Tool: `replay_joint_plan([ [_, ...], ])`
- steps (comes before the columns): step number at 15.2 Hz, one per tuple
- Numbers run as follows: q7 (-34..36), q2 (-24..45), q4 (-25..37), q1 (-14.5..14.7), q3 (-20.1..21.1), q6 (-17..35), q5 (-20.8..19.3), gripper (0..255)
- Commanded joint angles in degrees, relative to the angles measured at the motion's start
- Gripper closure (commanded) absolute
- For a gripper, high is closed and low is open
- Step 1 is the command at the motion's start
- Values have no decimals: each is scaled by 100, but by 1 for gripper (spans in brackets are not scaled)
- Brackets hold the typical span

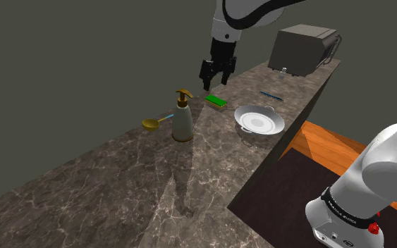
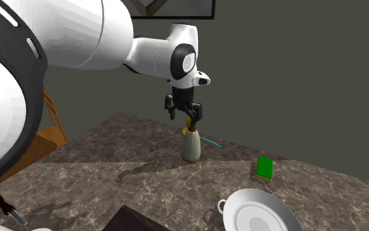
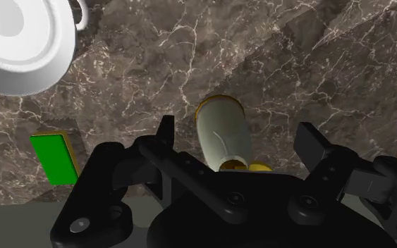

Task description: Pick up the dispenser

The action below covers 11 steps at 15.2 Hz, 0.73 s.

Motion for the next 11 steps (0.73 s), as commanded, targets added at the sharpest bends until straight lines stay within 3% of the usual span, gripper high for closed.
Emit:
replay_joint_plan([
  [1,159,439,319,7,70,135,-124,0],
  [11,862,2570,2334,244,164,257,-840,0],
])
